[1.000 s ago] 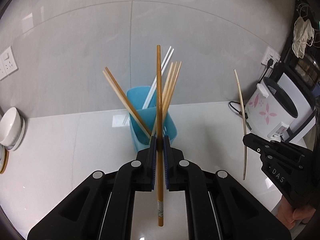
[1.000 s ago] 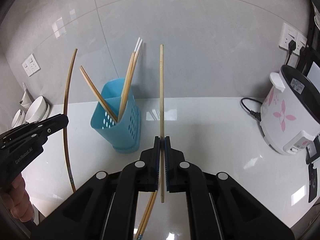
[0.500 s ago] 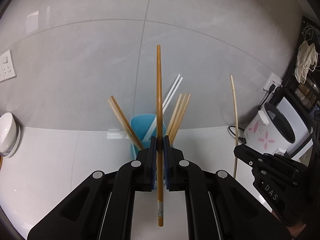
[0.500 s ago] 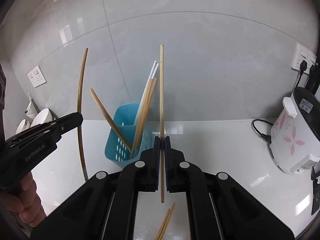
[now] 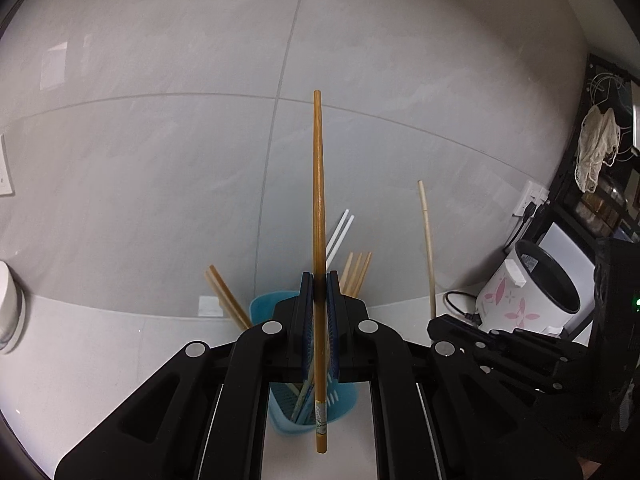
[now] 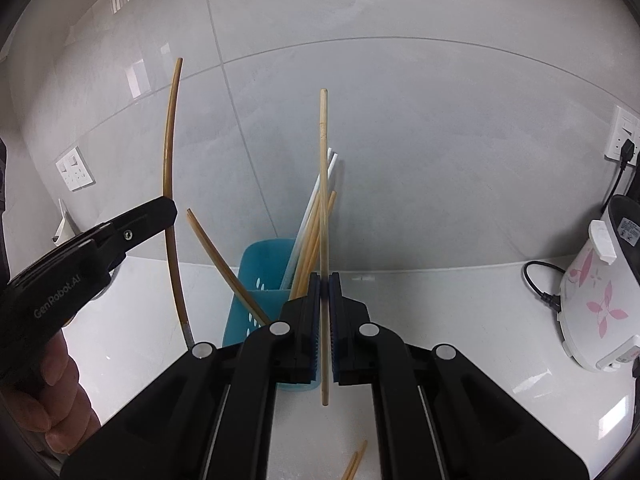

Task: Organize utensils
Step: 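Lower the dark yellow chopstick into the holder and open the left tool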

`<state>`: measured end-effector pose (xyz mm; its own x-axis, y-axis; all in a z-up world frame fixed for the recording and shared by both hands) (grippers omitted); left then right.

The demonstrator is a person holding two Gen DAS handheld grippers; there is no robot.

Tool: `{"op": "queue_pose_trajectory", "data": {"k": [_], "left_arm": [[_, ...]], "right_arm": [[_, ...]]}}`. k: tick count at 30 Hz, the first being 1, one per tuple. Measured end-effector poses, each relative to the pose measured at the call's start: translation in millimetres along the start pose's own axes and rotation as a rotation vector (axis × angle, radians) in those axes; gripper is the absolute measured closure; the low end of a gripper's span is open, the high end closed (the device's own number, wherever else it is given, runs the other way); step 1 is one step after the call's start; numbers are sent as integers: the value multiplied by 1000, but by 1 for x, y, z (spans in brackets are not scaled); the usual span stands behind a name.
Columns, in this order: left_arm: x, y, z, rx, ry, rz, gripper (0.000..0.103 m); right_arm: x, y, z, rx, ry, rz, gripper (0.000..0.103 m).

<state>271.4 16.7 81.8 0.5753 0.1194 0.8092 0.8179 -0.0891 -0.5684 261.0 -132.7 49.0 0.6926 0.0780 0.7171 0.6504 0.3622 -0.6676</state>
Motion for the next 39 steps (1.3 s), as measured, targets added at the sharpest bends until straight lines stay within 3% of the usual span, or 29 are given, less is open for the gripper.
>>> {"op": "queue_pose_trajectory", "data": {"k": [9, 21, 39], "left_arm": [[9, 11, 1, 3, -1, 5, 97], [-17, 41, 4, -14, -8, -14, 97], [-46, 68, -5, 30, 54, 47, 95]], "right_arm": [[10, 10, -4, 7, 16, -9, 100], [5, 25, -11, 10, 33, 15, 100], [2, 30, -13, 17, 39, 33, 100]]}}
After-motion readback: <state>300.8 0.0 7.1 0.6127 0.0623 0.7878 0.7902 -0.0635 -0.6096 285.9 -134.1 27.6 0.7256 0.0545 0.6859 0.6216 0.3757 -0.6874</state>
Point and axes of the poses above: each gripper's, at about its wrist camera, not at the fingertips, and y roughly the way its jaws point, z to its left, x to its top, the point moved 2 cm from there along y, roughly the way its jaws point, and after that the axes turned 4 degrees about x, right-handed, at the moved point
